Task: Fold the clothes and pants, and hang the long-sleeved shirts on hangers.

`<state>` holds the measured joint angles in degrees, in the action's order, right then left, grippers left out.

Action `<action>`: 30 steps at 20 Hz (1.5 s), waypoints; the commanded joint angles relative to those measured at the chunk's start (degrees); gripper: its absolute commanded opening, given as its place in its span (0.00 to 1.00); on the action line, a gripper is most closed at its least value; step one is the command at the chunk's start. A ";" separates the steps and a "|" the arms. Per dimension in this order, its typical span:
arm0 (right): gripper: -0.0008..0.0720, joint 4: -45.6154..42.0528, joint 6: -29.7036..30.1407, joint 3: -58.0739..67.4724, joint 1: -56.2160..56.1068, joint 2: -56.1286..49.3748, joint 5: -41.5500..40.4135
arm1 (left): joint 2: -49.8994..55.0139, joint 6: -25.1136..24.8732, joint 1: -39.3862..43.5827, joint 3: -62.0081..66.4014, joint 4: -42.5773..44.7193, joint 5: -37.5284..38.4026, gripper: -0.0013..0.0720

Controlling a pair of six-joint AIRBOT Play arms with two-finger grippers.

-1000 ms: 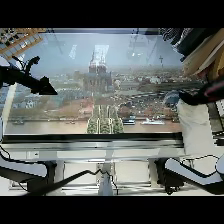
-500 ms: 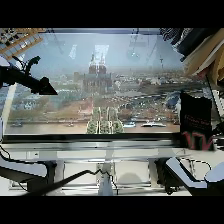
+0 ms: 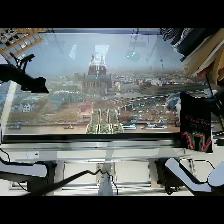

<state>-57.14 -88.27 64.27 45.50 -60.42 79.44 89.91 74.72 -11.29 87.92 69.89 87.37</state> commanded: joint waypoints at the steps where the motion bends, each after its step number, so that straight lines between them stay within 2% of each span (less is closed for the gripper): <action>1: 0.44 3.89 6.36 -0.83 -19.54 -0.09 -15.30 | -7.72 7.37 1.55 0.87 14.93 -13.68 0.03; 2: 0.32 -2.32 6.38 -1.20 -25.49 -0.11 -21.18 | -10.40 7.37 1.53 0.87 14.12 -19.12 0.03; 3: 0.06 -9.92 6.40 -1.27 -31.01 -0.11 -27.30 | -12.35 7.37 1.53 0.87 14.10 -24.44 0.03; 4: 0.03 -15.50 6.45 -1.22 -34.88 -0.11 -32.76 | -13.79 7.39 1.53 0.87 14.08 -29.33 0.03; 5: 0.03 -18.47 7.13 -1.22 -37.75 -0.11 -37.66 | -14.56 7.41 1.53 0.87 14.08 -31.85 0.03; 7: 0.03 -18.49 8.41 -1.22 -40.83 -0.09 -43.89 | -14.91 7.39 1.53 0.87 14.10 -32.20 0.03; 8: 0.09 -17.99 8.41 -1.22 -41.86 -0.09 -46.51 | -14.82 7.39 1.53 0.87 14.10 -32.20 0.03; 11: 0.09 -17.88 8.41 -1.22 -43.39 -0.09 -51.17 | -14.82 7.39 1.53 0.87 14.10 -32.20 0.03; 30: 0.09 -17.88 8.41 -1.22 -43.39 -0.07 -51.19 | -14.82 7.39 1.53 0.87 14.10 -32.20 0.03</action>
